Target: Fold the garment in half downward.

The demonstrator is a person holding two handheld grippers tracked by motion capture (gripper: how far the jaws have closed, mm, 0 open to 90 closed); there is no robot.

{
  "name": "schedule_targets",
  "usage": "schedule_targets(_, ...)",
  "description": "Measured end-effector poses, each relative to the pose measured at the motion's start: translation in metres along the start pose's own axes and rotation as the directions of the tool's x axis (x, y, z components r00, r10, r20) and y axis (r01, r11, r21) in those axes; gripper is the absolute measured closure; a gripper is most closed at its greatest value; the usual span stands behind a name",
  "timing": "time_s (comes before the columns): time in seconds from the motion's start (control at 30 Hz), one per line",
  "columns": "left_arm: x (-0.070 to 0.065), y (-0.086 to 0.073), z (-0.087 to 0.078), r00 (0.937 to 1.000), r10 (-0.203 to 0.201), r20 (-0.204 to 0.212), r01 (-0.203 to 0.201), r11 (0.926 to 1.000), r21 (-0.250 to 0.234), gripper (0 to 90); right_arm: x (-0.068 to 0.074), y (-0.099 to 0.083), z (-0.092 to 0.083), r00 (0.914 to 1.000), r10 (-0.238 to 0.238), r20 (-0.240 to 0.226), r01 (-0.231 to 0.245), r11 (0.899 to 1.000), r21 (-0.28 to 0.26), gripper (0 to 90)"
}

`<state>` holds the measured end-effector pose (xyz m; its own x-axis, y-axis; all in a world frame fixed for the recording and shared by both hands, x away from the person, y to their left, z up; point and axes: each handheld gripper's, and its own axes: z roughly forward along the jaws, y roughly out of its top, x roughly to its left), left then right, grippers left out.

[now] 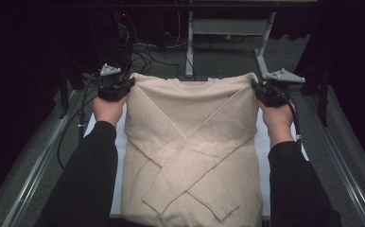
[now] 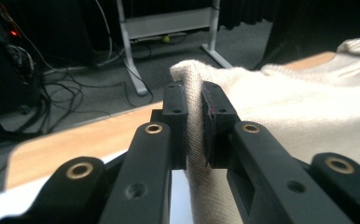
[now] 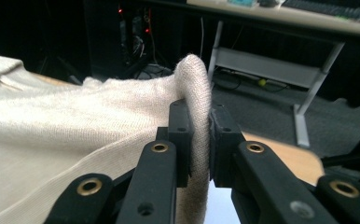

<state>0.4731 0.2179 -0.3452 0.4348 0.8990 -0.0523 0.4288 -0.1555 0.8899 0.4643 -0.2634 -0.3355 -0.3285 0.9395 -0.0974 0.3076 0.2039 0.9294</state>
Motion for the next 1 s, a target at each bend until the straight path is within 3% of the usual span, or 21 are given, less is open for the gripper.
schedule_targets(0.07, 0.0, -0.009, -0.002, 0.9999, -0.008, 0.01, 0.008, 0.9999, 0.008, 80.1, 0.002, -0.013, -0.002, 0.9999, 0.01, -0.011, -0.01, 1.0, -0.003, 82.7)
schedule_targets(0.27, -0.005, -0.031, -0.026, 0.9986, -0.008, 0.053, 0.011, 0.9989, -0.045, 80.1, 0.007, -0.038, -0.026, 0.9985, 0.013, -0.054, -0.015, 0.999, -0.038, 82.5)
schedule_targets(0.53, -0.027, -0.074, -0.076, 0.9928, 0.058, 0.105, -0.048, 0.9946, -0.092, 80.1, 0.022, -0.075, -0.077, 0.9951, -0.044, -0.088, 0.037, 0.997, -0.074, 82.4)
schedule_targets(0.83, -0.051, -0.154, -0.112, 0.9831, 0.075, 0.167, -0.074, 0.9972, -0.012, 80.1, 0.044, -0.14, -0.124, 0.9894, -0.042, -0.139, 0.038, 0.999, -0.033, 82.2)
schedule_targets(0.97, -0.056, -0.177, -0.128, 0.9787, 0.079, 0.189, -0.084, 0.9964, 0.017, 79.9, 0.051, -0.163, -0.144, 0.9861, -0.021, -0.165, 0.018, 1.0, -0.017, 82.2)
schedule_targets(1.0, -0.057, -0.181, -0.133, 0.9755, 0.09, 0.201, -0.092, 0.9958, -0.001, 79.9, 0.052, -0.166, -0.148, 0.9853, -0.036, -0.167, 0.035, 0.999, -0.009, 82.1)
